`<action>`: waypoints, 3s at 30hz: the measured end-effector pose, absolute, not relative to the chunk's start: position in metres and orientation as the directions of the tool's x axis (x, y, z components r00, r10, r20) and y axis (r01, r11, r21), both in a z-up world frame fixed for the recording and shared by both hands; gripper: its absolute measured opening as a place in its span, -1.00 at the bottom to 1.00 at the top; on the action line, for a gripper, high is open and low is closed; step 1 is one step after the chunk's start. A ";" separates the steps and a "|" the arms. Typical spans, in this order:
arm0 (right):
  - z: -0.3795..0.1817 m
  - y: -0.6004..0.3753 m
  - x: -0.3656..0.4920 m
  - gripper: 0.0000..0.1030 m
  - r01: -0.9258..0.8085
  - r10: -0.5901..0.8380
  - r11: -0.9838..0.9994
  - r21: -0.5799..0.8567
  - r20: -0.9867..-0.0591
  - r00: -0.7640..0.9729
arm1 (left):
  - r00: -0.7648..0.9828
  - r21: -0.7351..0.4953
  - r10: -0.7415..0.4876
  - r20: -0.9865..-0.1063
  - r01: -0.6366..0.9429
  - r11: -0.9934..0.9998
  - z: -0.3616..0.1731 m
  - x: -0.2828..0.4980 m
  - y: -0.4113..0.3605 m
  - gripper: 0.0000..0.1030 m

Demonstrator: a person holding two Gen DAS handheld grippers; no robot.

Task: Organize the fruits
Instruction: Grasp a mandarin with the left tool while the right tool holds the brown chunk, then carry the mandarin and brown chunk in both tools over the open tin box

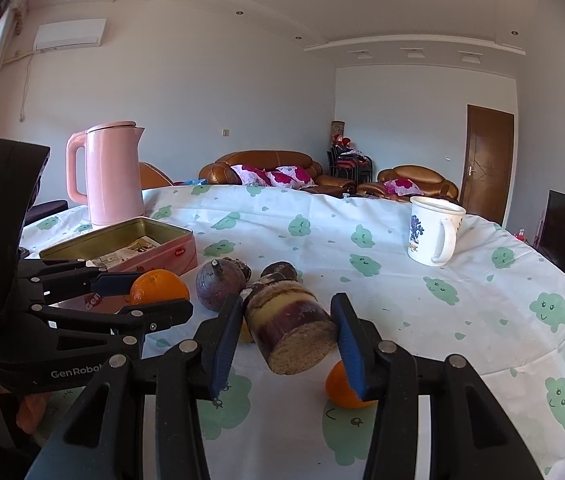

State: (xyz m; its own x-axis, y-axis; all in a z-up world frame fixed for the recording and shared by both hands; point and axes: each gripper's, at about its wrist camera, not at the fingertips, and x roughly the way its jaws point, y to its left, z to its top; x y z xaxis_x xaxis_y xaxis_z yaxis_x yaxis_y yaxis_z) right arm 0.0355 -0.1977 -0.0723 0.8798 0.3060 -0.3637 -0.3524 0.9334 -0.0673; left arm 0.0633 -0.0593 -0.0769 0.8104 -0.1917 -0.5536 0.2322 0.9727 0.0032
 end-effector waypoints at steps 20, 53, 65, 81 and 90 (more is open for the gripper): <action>-0.067 -0.194 0.027 -0.08 -0.367 0.325 0.926 -0.085 -0.312 0.893 | 0.877 0.051 -0.148 -0.457 0.193 0.980 -0.060 0.048 -0.055 -0.05; -0.048 -0.186 0.013 -0.08 -0.367 0.333 0.920 -0.138 -0.219 0.917 | 0.939 0.069 -0.067 -0.338 0.096 0.993 -0.040 0.035 -0.035 -0.05; -0.037 -0.174 0.017 -0.08 -0.393 0.357 0.903 -0.172 -0.208 0.911 | 0.947 0.054 -0.035 -0.318 0.055 0.997 -0.034 0.035 -0.019 -0.05; -0.023 -0.147 0.031 -0.08 -0.452 0.410 0.866 -0.214 -0.213 0.887 | 0.945 0.021 0.026 -0.327 -0.020 1.000 -0.034 0.039 0.012 -0.05; -0.016 -0.121 0.040 -0.08 -0.498 0.452 0.833 -0.243 -0.220 0.864 | 0.939 0.010 0.066 -0.338 -0.066 0.998 -0.036 0.042 0.034 -0.05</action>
State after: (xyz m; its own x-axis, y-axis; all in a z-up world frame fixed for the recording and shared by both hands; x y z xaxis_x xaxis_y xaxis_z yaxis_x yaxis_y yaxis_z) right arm 0.0402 -0.1213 -0.0156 0.8644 0.4524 -0.2195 -0.4976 0.8327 -0.2431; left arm 0.0423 0.0336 -0.0357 0.9389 0.0656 -0.3379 -0.0661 0.9978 0.0100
